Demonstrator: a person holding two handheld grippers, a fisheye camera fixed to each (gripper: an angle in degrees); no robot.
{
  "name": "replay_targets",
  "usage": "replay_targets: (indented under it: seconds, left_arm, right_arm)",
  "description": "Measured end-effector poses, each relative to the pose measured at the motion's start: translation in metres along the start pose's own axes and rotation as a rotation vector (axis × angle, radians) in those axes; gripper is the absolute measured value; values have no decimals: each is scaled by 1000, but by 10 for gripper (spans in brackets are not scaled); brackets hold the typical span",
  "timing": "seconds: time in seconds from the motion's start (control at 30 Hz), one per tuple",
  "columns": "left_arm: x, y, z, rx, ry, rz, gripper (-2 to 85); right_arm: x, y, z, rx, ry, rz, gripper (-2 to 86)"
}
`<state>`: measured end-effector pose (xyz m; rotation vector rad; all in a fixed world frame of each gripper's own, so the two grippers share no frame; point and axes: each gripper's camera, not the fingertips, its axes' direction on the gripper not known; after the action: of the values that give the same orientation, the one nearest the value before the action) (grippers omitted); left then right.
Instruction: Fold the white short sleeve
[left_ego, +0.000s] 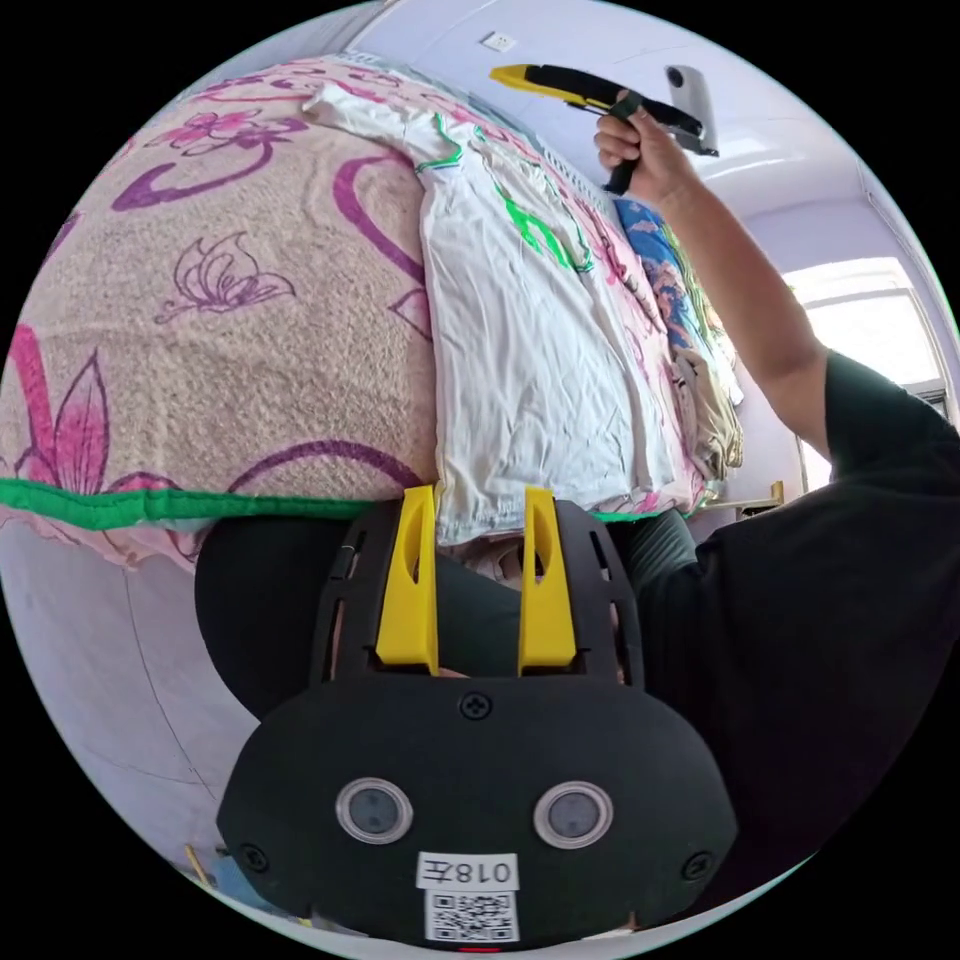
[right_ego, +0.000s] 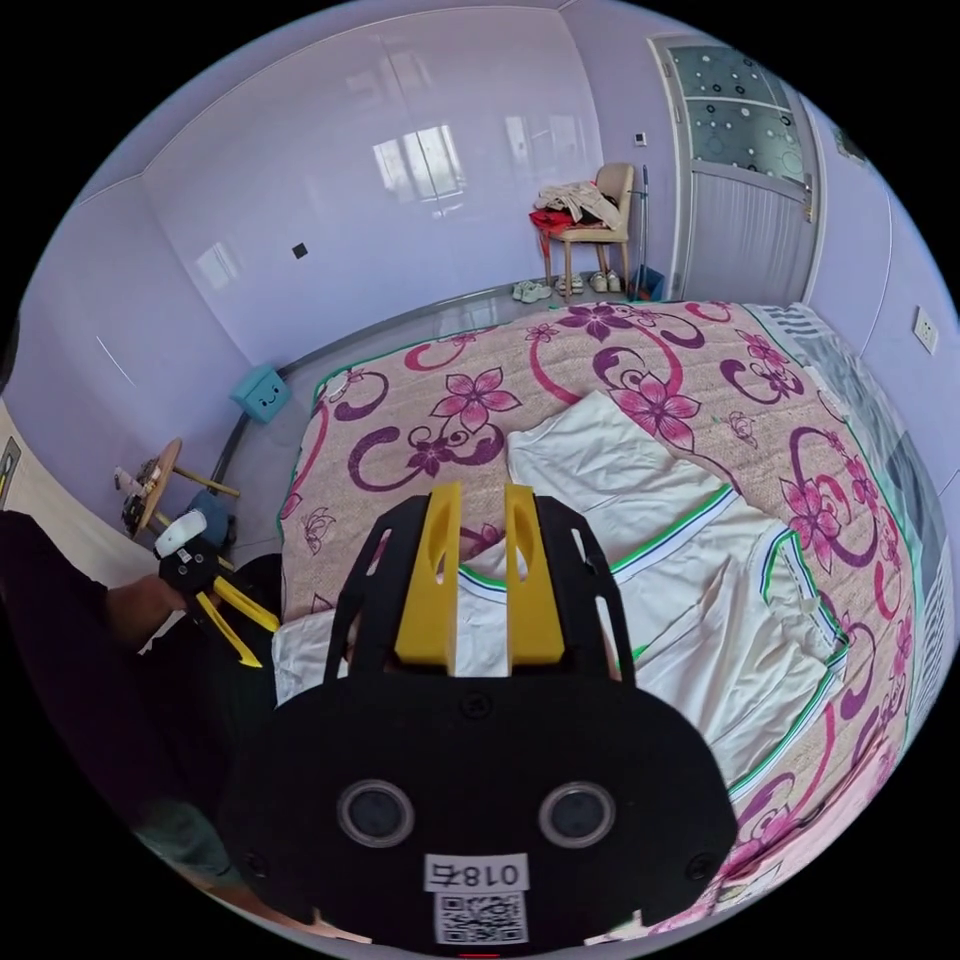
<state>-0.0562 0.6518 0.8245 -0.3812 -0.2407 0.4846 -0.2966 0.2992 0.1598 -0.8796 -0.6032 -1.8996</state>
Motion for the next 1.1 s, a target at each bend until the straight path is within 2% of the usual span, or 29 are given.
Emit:
replay_targets:
  seconds: [0.1, 0.2, 0.27, 0.37, 0.57, 0.73, 0.83, 0.97, 1.1]
  left_arm:
    - [-9, -13, -5, -20, 23, -32, 103]
    - [-17, -20, -11, -28, 75, -38, 49]
    - [-12, -25, -15, -27, 111, 7, 1]
    - [-9, -27, -24, -4, 160, 55, -8]
    - [-29, -20, -58, 145, 411, 119, -9]
    - [-32, -18, -74, 200, 457, 125, -9]
    - [-26, -23, -78, 200, 477, 148, -9]
    - [-12, -32, -87, 212, 510, 187, -9]
    - [11, -48, -95, 194, 490, 224, -9]
  right_arm:
    - [3, 0, -12, 11, 15, 2, 71]
    - [7, -4, -19, 31, 15, 8, 70]
    - [9, -8, -19, 37, 30, 14, 73]
    - [13, -21, -5, 5, 74, 39, 87]
    - [-8, -66, 70, -183, 218, -60, 116]
    - [-3, -83, 145, -431, 452, -124, 116]
    - [20, -83, 147, -457, 310, -54, 40]
    - [61, -75, 119, -408, 182, 76, 17]
    - [121, -45, 51, -198, 33, 312, 11]
